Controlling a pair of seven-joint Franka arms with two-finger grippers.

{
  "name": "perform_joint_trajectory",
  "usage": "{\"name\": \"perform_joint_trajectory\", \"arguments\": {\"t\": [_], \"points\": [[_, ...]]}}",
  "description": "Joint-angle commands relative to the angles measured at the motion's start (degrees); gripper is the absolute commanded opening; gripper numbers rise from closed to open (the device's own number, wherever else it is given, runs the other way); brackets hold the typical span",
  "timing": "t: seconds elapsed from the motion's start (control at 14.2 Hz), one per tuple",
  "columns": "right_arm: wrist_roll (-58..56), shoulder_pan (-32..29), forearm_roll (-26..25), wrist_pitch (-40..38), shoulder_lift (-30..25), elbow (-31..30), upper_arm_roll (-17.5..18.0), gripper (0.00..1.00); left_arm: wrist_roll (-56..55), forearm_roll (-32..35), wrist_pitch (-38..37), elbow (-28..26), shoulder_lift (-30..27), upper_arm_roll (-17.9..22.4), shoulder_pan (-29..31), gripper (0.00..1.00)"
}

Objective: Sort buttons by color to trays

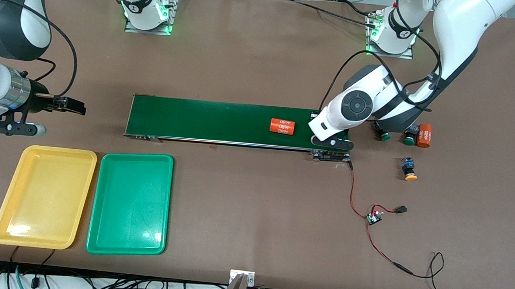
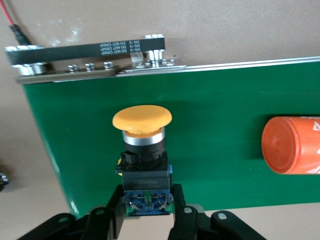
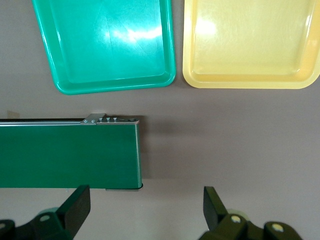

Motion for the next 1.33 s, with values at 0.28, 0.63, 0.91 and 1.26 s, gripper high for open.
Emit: {"name": "perform_joint_trajectory", "arguments": {"t": [0.28, 0.63, 0.91, 1.26], "points": [[-0.97, -0.07, 0.85, 12.44, -16.12, -23.82, -0.15, 1.0, 0.51, -0.23, -11.45, 8.48, -2.94, -0.76, 2.15, 1.0], [1.38, 2.11, 0.85, 20.38, -23.01, -35.92, 0.64, 1.0, 1.13, 2.22, -21.7, 18.45, -1.36, 8.8, 2.51, 1.0], [18.75, 15.62, 0.85, 21.08, -22.22, -35.83, 1.08, 1.0, 12.45, 6.27, -15.57, 17.67, 0.92, 15.41, 6.53, 1.0], [30.56, 27.87, 0.68, 29.95, -16.96, -35.57, 1.08, 1.0, 19.59, 7.58, -6.17, 10.83, 3.21, 15.59, 13.57, 1.0]]}}
